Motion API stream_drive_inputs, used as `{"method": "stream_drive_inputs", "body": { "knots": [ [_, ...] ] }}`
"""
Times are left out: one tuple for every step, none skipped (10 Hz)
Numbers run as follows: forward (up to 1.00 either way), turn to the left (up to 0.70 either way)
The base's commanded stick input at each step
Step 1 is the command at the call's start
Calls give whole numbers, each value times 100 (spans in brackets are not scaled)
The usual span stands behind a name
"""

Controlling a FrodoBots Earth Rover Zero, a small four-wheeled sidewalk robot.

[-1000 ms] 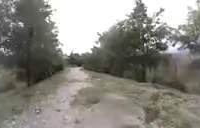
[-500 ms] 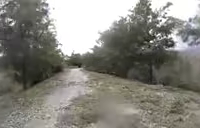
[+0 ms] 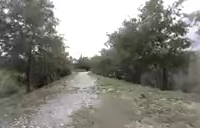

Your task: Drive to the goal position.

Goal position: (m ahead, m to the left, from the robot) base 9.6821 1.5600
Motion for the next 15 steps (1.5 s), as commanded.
{"method": "stream_drive_inputs", "body": {
  "knots": [
    [85, 0],
    [85, 0],
    [85, 0],
    [85, 0],
    [85, 0],
    [85, 0],
    [85, 0],
    [85, 0],
    [85, 0],
    [85, 0],
    [85, 0],
    [85, 0],
    [85, 0],
    [85, 0],
    [85, 17]
  ]
}}
